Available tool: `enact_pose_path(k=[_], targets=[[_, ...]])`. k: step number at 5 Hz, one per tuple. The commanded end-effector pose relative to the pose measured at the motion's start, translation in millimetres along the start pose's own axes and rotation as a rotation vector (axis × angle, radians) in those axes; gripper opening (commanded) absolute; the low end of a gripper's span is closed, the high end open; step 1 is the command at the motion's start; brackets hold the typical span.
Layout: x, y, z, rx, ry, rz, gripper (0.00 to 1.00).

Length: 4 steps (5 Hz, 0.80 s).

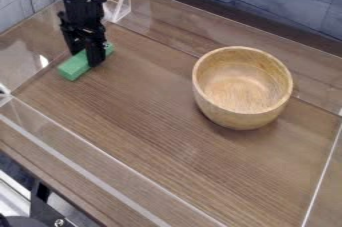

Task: Move green stick from inside the wooden bowl to the table next to it

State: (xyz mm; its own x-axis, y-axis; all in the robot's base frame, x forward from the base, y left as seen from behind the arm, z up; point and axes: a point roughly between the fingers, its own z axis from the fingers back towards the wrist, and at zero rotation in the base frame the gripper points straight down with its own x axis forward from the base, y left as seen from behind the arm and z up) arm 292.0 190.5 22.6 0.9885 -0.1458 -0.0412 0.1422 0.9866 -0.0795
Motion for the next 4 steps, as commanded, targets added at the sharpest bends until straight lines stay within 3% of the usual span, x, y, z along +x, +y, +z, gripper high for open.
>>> enact_pose_path(k=[1, 2, 4], targets=[[1.9, 1, 11.7, 0.026, -0.039, -0.057, 0.00], [-4.1, -4, 10.1, 0.008, -0.040, -0.089, 0.00], [-0.3, -15, 25.1, -0.041, -0.063, 0.056, 0.00]])
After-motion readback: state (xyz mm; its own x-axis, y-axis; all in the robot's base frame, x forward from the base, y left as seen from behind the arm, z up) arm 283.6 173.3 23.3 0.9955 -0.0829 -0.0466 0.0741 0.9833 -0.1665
